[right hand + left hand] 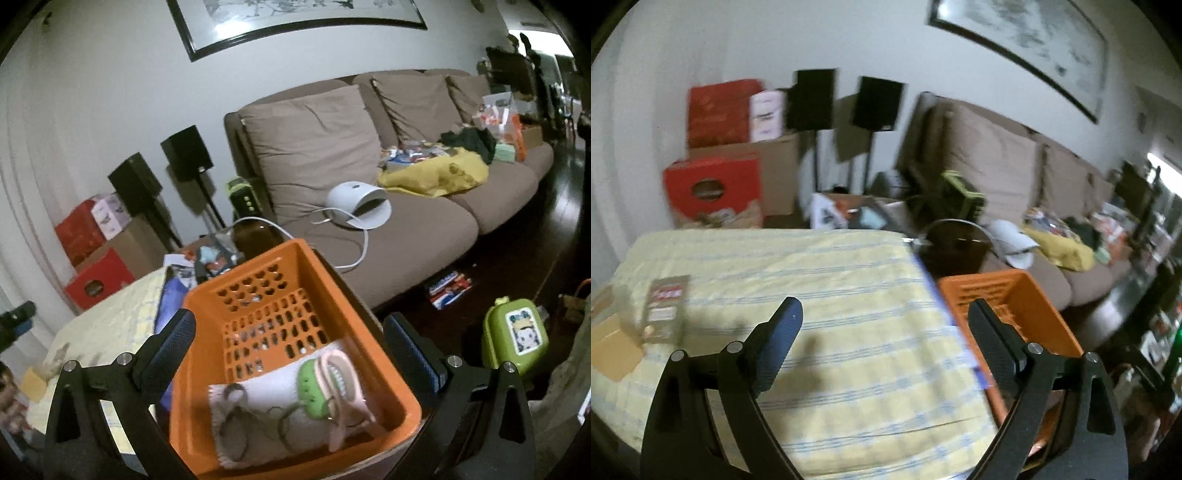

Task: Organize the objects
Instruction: 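Lift both open tools out of the basket and turn toward the table, then reach the left tool to the clear box while the right tool reaches the gold pouch, then grasp the clear gold-labelled box with the left tool while the right tool grasps the gold pouch, then lift the clear box with the left tool while the right tool lifts the gold pouch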

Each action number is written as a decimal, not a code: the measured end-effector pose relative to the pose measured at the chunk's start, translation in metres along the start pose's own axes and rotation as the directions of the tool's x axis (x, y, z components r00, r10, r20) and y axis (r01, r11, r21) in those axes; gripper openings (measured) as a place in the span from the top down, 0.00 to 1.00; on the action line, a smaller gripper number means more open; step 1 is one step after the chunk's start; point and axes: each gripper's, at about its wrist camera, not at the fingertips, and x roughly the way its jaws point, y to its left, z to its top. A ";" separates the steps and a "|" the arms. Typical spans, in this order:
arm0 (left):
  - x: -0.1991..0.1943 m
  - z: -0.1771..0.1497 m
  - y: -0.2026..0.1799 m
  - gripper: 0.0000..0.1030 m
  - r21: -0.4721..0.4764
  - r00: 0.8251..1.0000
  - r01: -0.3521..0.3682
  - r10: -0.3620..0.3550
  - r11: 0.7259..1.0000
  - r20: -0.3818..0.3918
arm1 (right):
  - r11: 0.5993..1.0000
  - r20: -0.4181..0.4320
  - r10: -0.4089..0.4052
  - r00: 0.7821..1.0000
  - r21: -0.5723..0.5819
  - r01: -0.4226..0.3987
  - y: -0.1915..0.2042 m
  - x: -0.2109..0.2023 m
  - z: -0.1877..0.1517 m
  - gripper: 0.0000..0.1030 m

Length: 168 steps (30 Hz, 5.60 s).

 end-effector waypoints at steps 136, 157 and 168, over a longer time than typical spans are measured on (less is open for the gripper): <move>0.016 -0.052 0.343 0.04 -0.341 0.742 -0.660 0.509 0.670 -0.436 | 0.825 -0.455 0.162 0.876 -0.425 -0.373 0.487 0.138 -0.141 0.44; -0.063 -0.028 0.303 0.12 -0.398 0.909 -0.416 0.376 0.818 -0.177 | 0.883 -0.416 0.125 0.901 -0.368 -0.292 0.452 0.128 -0.123 0.44; -0.109 -0.005 0.247 0.12 -0.254 0.925 -0.380 0.368 0.889 -0.092 | 0.890 -0.349 0.200 0.916 -0.325 -0.319 0.434 0.072 -0.083 0.44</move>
